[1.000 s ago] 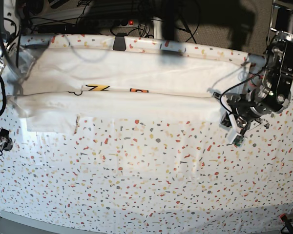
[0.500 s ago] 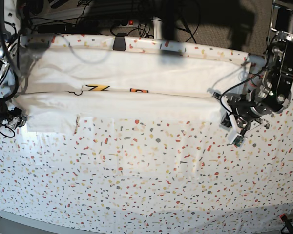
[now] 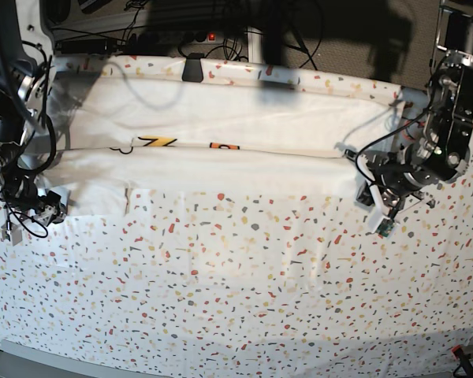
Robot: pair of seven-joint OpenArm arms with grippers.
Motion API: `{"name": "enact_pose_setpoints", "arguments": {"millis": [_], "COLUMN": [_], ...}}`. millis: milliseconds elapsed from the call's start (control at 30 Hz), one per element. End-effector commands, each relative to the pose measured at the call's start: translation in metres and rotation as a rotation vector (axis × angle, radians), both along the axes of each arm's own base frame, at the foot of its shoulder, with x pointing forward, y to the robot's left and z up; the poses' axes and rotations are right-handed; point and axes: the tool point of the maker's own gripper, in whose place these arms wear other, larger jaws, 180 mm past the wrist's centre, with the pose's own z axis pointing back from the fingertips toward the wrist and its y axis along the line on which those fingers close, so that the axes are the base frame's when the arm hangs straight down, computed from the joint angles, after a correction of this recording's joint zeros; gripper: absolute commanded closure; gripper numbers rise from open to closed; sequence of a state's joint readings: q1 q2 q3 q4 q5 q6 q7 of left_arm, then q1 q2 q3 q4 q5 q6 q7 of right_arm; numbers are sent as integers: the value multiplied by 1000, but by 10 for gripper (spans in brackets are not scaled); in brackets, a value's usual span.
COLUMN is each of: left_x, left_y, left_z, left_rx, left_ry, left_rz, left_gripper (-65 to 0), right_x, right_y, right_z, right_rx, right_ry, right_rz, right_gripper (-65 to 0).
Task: Fold the T-shirt properly
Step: 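Lift the shirt end with the right gripper and fold it toward the middle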
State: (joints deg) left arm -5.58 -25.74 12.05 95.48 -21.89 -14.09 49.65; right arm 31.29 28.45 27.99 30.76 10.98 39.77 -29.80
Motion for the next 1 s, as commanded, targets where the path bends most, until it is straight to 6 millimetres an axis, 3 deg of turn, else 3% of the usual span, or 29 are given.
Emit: {"name": "enact_pose_setpoints", "arguments": {"millis": [0,67,233,433,700,967], "left_x": [11,11,11,11,11,11], "left_y": [1,1,1,1,1,1], "left_z": [16,16,16,16,16,16], "left_rx": [-7,-7,-7,-7,-7,-7], "left_ry": [-57,-57,-57,-57,-58,-57], "left_rz": [-4,-4,-4,-4,-4,-4], "left_gripper": [0,0,0,0,0,0], "right_x": [8,8,8,14,26,19], "right_y": [-6,-7,-10,-8,1,16], "right_z": [13,14,16,25,60,78], "right_rx": [-12,-14,-19,6,57,111], "right_ry": [-27,-28,-29,-66,-116,-134], "right_rz": [0,-2,-5,-13,12,62], "right_gripper": [-286,-237,0,0,0,0]}}
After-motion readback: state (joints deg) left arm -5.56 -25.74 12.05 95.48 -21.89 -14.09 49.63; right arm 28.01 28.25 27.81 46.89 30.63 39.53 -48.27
